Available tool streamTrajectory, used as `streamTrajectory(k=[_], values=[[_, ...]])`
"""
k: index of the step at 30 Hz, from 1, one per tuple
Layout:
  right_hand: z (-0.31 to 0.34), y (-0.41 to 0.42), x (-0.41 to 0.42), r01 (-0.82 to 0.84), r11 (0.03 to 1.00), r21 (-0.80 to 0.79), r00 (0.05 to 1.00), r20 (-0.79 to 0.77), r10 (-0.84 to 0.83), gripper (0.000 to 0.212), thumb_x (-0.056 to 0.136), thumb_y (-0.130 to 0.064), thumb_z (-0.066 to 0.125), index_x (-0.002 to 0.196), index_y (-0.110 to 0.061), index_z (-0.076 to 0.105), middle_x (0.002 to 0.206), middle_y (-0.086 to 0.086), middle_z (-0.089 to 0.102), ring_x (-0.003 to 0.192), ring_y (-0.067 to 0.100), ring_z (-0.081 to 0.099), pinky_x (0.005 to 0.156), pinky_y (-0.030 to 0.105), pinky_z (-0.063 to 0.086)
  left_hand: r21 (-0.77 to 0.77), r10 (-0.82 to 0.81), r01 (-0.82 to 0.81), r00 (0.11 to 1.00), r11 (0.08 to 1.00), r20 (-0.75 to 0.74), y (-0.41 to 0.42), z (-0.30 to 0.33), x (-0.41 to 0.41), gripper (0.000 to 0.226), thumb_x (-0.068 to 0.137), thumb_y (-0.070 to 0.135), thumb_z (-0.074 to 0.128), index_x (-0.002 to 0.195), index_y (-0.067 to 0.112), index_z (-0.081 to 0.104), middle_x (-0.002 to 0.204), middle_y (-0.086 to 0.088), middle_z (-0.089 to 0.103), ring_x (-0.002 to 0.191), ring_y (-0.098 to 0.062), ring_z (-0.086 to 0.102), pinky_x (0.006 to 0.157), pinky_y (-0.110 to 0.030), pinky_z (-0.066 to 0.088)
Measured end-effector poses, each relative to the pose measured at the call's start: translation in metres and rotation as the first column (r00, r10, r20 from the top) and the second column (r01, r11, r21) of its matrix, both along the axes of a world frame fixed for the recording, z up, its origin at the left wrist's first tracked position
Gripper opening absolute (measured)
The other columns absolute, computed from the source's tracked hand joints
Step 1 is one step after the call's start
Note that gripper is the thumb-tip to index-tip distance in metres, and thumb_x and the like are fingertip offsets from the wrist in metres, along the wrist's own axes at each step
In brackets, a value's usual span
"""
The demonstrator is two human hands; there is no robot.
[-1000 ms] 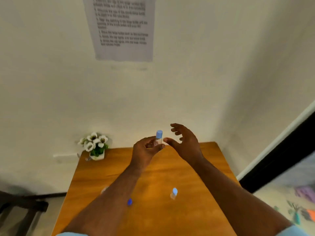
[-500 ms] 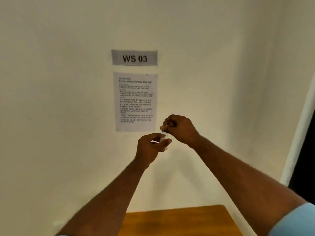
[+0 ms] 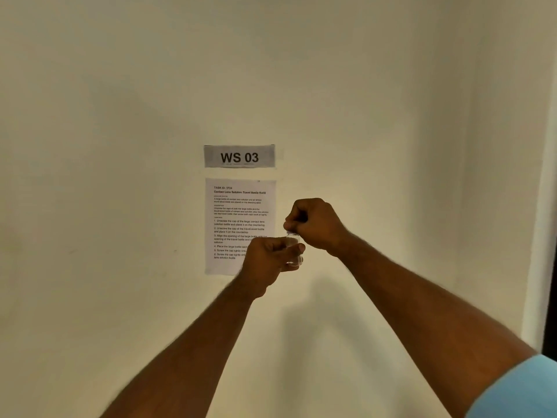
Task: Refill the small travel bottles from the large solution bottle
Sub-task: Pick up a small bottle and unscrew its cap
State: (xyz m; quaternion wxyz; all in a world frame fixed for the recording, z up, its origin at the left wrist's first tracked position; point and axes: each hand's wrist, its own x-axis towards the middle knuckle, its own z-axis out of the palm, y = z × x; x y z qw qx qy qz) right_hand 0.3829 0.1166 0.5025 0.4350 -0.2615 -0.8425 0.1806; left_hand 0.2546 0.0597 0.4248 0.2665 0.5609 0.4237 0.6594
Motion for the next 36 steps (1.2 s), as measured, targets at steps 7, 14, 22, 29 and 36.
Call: streamTrajectory(k=[7, 14, 22, 29, 36], values=[[0.008, 0.006, 0.027, -0.288, 0.945, -0.158, 0.958, -0.055, 0.283, 0.013, 0.094, -0.003, 0.061, 0.100, -0.010, 0.070, 0.109, 0.009, 0.073, 0.103, 0.025, 0.070, 0.091, 0.039, 0.058, -0.011, -0.001, 0.001, 1.000, 1.000, -0.018, -0.004, 0.010, 0.011, 0.025, 0.087, 0.014, 0.076, 0.100, -0.007, 0.072, 0.089, -0.021, 0.071, 0.082, -0.028, 0.072, 0.071, -0.028, 0.060], [0.012, 0.011, 0.021, -0.145, 0.987, -0.075, 0.983, -0.126, 0.135, 0.019, 0.081, -0.024, 0.080, 0.093, -0.017, 0.067, 0.091, 0.011, 0.073, 0.089, 0.029, 0.070, 0.085, 0.045, 0.059, -0.011, 0.000, -0.001, 0.999, 1.000, -0.044, -0.004, 0.021, 0.011, 0.024, 0.087, 0.012, 0.076, 0.101, -0.006, 0.072, 0.089, -0.020, 0.071, 0.079, -0.024, 0.073, 0.070, -0.028, 0.060], [0.010, 0.005, 0.014, -0.244, 0.960, -0.139, 0.966, -0.127, 0.227, 0.020, 0.096, -0.005, 0.058, 0.114, -0.011, 0.064, 0.110, 0.001, 0.072, 0.103, 0.021, 0.068, 0.090, 0.039, 0.057, -0.012, 0.001, -0.001, 1.000, 1.000, -0.014, -0.006, 0.020, 0.004, 0.010, 0.086, 0.010, 0.076, 0.094, 0.004, 0.075, 0.087, -0.013, 0.074, 0.078, -0.023, 0.073, 0.071, -0.029, 0.062], [0.010, 0.008, 0.009, -0.228, 0.964, -0.135, 0.961, -0.188, 0.201, 0.015, 0.088, -0.008, 0.072, 0.101, -0.011, 0.065, 0.092, 0.014, 0.074, 0.091, 0.024, 0.073, 0.084, 0.042, 0.061, -0.017, 0.026, -0.027, 0.999, 1.000, -0.037, -0.010, 0.023, 0.002, 0.018, 0.087, 0.006, 0.075, 0.101, -0.005, 0.073, 0.089, -0.017, 0.074, 0.077, -0.024, 0.072, 0.068, -0.027, 0.061], [0.011, 0.005, 0.007, -0.203, 0.971, -0.125, 0.967, -0.182, 0.178, 0.023, 0.087, -0.019, 0.075, 0.107, -0.013, 0.065, 0.104, 0.001, 0.071, 0.091, 0.016, 0.070, 0.072, 0.020, 0.055, 0.011, 0.038, -0.038, 0.998, 0.999, -0.043, -0.010, 0.021, -0.001, 0.017, 0.086, 0.010, 0.076, 0.098, -0.002, 0.073, 0.096, -0.034, 0.069, 0.081, -0.028, 0.071, 0.073, -0.031, 0.063]])
